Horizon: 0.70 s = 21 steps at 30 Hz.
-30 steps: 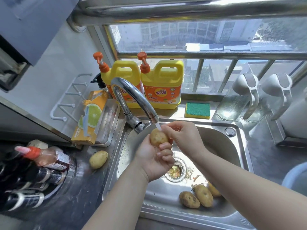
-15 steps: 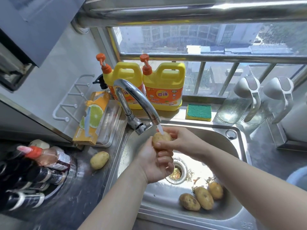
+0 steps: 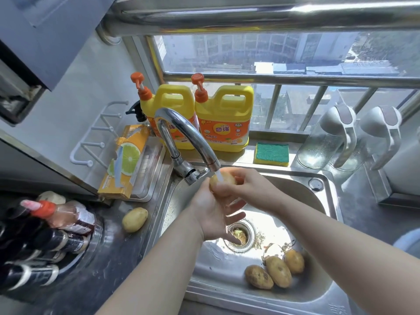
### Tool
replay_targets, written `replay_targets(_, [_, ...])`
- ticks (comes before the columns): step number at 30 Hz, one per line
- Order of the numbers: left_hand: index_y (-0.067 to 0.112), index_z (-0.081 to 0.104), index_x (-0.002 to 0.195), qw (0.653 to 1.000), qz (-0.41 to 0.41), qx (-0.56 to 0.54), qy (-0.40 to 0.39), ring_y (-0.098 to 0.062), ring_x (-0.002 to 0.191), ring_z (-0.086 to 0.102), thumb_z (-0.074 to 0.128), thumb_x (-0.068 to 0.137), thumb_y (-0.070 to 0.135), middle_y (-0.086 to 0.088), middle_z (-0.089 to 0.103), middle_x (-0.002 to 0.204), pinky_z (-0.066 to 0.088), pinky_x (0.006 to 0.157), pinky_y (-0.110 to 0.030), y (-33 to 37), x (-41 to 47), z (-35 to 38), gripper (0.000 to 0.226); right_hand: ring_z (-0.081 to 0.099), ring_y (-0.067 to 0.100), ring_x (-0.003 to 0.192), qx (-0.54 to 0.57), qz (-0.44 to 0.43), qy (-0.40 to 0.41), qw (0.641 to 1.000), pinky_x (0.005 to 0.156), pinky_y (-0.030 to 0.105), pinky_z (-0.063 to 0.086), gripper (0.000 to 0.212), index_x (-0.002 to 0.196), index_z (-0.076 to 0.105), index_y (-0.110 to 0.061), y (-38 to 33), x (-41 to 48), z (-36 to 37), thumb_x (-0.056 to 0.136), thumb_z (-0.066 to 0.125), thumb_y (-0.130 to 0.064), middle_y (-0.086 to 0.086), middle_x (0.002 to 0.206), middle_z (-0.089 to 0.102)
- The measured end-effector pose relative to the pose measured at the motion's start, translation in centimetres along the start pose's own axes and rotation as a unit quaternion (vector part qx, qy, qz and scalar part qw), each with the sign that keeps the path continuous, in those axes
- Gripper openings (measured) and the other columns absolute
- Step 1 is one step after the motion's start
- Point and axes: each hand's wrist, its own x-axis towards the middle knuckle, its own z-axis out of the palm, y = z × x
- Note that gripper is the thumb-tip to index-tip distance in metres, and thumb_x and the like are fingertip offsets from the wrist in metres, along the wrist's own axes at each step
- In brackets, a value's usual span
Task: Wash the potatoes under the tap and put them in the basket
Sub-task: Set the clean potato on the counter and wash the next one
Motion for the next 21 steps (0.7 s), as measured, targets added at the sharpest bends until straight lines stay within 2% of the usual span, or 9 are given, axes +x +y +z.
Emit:
replay_targets(2, [0.028,0.078,0.098,1.000,0.000,0.018,-0.002,-0.027,0.128,0.047,0.026,0.087,0.079,0.006,0.070,0.105,0.014,0.101,-0.078,0.1,-0.1,0.0,0.074,0.059,0.018,0.073,0.042,0.012,-0.019,0.999,0.066,0.031,0.050,0.028,0.093,0.070,-0.017,-0.2,-0.1,0.1,0.095,0.066,-0.045,0.002,0.080,0.065])
replay_targets(5, [0.027,0.072,0.114,0.999,-0.001,0.045,0.011,-0.023,0.124,0.049,0.013,0.090,0.079,0.009,0.073,0.103,0.018,0.096,-0.065,-0.2,-0.4,0.2,0.082,0.051,0.020,0.070,0.089,0.048,-0.036,0.994,0.064,0.031,0.043,0.041,0.098,0.061,-0.012,0.2,0.0,0.9,0.105,0.045,-0.049,0.005,0.082,0.055])
replay_targets(9, [0.026,0.073,0.121,0.995,-0.012,0.090,0.036,-0.019,0.122,0.049,0.002,0.090,0.080,0.005,0.068,0.125,0.007,0.110,-0.064,-1.1,-0.8,0.1,0.094,0.066,0.016,0.071,0.151,0.131,-0.011,0.980,0.074,0.038,0.055,0.053,0.105,0.066,-0.019,1.1,0.0,1.8,0.107,0.028,-0.055,-0.001,0.080,0.072])
replay_targets(12, [0.022,0.069,0.129,0.993,-0.001,0.101,0.057,-0.016,0.112,0.053,-0.001,0.091,0.078,0.001,0.066,0.132,0.021,0.108,-0.053,-1.2,-0.8,-0.2,0.097,0.063,0.019,0.076,0.153,0.150,0.006,0.977,0.075,0.035,0.051,0.059,0.096,0.071,-0.020,1.3,0.1,2.2,0.104,0.028,-0.060,-0.001,0.075,0.072])
replay_targets(13, [0.019,0.068,0.129,0.993,0.007,0.096,0.060,-0.015,0.110,0.054,0.000,0.092,0.077,0.000,0.065,0.134,0.027,0.105,-0.047,-1.2,-1.0,-0.2,0.097,0.062,0.018,0.076,0.153,0.148,0.007,0.977,0.076,0.034,0.047,0.061,0.094,0.072,-0.021,1.3,0.2,2.3,0.103,0.028,-0.063,0.000,0.078,0.072])
replay_targets(15, [0.015,0.068,0.121,0.993,0.037,0.088,0.066,-0.015,0.105,0.058,0.004,0.096,0.072,-0.004,0.063,0.134,0.040,0.085,-0.035,-0.9,-1.3,-0.1,0.090,0.061,0.015,0.070,0.171,0.141,0.003,0.975,0.073,0.032,0.045,0.067,0.092,0.074,-0.022,1.1,0.3,2.3,0.100,0.026,-0.069,0.004,0.082,0.072])
replay_targets(17, [0.018,0.068,0.099,0.992,0.045,0.095,0.073,-0.014,0.097,0.058,0.007,0.097,0.071,-0.005,0.061,0.123,0.035,0.070,-0.033,-0.7,-1.7,-0.2,0.081,0.058,0.013,0.063,0.195,0.132,-0.006,0.972,0.067,0.031,0.044,0.070,0.097,0.074,-0.019,0.9,0.4,2.2,0.100,0.024,-0.069,0.008,0.085,0.069])
replay_targets(19, [0.019,0.067,0.085,0.992,0.040,0.099,0.073,-0.016,0.104,0.058,0.010,0.093,0.077,-0.002,0.064,0.117,0.035,0.085,-0.038,-0.5,-1.7,-0.8,0.082,0.058,0.019,0.070,0.211,0.133,0.004,0.968,0.073,0.034,0.047,0.061,0.100,0.074,-0.016,0.4,0.4,2.3,0.104,0.032,-0.059,0.011,0.088,0.069])
replay_targets(21, [0.021,0.070,0.082,0.991,0.035,0.102,0.073,-0.020,0.111,0.055,0.011,0.088,0.084,0.001,0.068,0.112,0.026,0.105,-0.054,-0.3,-1.3,-1.1,0.087,0.056,0.023,0.076,0.217,0.113,0.016,0.969,0.076,0.037,0.045,0.038,0.099,0.074,-0.015,0.2,0.2,2.1,0.106,0.045,-0.039,0.008,0.086,0.070])
